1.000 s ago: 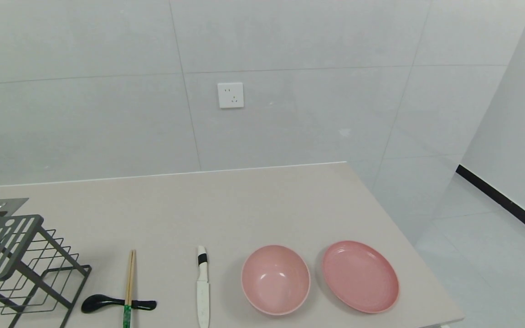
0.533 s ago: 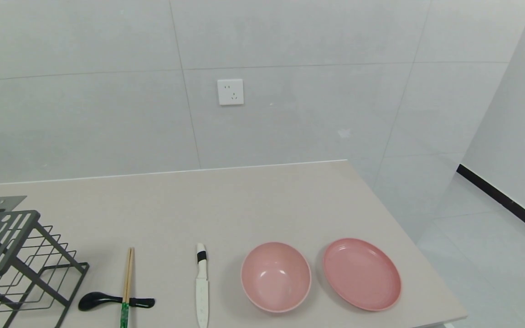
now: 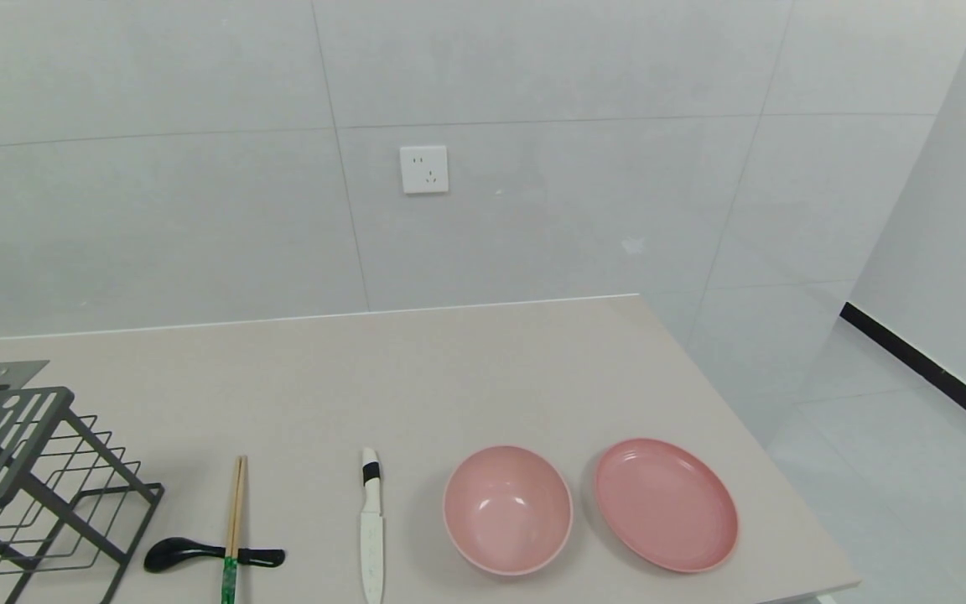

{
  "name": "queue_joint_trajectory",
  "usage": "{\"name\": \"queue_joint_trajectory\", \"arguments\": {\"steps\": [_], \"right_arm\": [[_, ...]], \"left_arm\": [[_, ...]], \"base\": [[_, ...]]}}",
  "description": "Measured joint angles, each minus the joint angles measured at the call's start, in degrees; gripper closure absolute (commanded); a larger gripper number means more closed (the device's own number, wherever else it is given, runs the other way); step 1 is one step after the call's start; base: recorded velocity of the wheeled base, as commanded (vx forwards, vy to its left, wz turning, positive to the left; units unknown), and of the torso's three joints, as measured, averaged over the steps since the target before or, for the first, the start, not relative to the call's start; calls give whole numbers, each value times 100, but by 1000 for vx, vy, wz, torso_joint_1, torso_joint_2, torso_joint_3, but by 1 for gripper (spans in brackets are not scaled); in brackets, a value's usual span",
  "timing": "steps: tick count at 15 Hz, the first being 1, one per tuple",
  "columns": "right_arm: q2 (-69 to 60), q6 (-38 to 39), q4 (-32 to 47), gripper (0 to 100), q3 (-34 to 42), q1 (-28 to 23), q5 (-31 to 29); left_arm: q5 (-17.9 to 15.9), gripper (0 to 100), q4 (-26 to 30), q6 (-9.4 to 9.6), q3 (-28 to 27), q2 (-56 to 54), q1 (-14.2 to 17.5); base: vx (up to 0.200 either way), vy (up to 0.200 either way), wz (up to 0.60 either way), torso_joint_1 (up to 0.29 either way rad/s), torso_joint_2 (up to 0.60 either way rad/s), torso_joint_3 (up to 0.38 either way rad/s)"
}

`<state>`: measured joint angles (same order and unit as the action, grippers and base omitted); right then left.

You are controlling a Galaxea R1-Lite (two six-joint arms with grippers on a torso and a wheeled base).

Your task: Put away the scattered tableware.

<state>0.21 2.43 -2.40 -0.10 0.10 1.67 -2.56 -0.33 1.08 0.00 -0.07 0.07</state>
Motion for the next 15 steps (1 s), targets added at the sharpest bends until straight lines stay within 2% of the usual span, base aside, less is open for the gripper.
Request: {"name": "queue_joint_trajectory", "arguments": {"steps": [2, 3, 4, 6, 8, 15], "right_arm": [[1, 217, -564, 0, -282, -10, 38], [15, 252, -586, 0, -519, -10, 108], [73, 279, -503, 0, -797, -7, 457], [271, 241, 44, 0, -976, 0, 1382], [541, -51, 733, 0, -970, 0, 1904], [2882, -1030, 718, 0, -1007, 166, 2042]], "left_arm": [[0, 0, 1, 17, 0, 0, 0], [0, 0, 0, 22, 0, 0, 0], [0, 0, 0, 24, 0, 0, 0], [0, 0, 1, 24, 0, 0, -2], [0, 0, 0, 26, 0, 0, 0], [0, 0, -5, 83, 0, 0, -2]], "base": [[0, 0, 0, 0, 0, 0], [0, 0, 0, 0, 0, 0], [0, 0, 0, 0, 0, 0], [0, 0, 0, 0, 0, 0], [0, 0, 0, 0, 0, 0], [0, 0, 0, 0, 0, 0]]}}
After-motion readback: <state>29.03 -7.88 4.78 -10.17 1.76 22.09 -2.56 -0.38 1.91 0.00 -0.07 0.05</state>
